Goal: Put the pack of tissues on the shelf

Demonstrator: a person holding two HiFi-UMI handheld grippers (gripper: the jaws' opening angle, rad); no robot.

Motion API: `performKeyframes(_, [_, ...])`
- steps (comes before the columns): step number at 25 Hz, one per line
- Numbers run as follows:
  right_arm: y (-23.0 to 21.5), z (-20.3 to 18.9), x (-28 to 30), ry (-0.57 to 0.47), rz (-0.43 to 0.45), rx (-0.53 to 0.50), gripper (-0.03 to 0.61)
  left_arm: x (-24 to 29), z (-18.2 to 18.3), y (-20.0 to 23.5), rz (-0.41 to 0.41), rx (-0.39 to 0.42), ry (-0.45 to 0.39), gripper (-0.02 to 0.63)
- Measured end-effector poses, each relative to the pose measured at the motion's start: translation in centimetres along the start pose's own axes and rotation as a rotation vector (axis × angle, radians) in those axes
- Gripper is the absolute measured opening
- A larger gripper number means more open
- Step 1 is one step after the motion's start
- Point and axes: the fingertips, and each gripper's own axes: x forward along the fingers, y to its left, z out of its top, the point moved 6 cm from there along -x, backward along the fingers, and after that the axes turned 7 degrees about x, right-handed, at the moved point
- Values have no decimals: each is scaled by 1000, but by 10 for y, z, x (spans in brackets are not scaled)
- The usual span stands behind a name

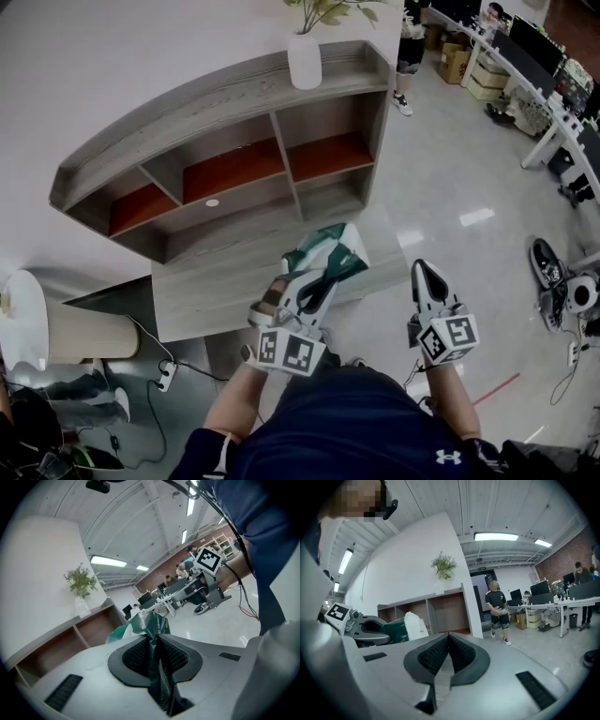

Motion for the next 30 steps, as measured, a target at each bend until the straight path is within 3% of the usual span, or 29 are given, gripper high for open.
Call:
performKeyframes(12, [16,0,55,18,-68,-18,11,20,-42,51,-21,3,-71,71])
performKeyframes(18, [15,0,77,42,-61,-26,11,39,-45,66,-27,11,-92,71])
performKeyframes(27, [-14,5,103,58,-20,-8,11,89,-36,80,-2,43,-53,71])
performKeyframes(30, [-25,10,110,58,-4,-8,11,109,-32,84,15,91,-27,71])
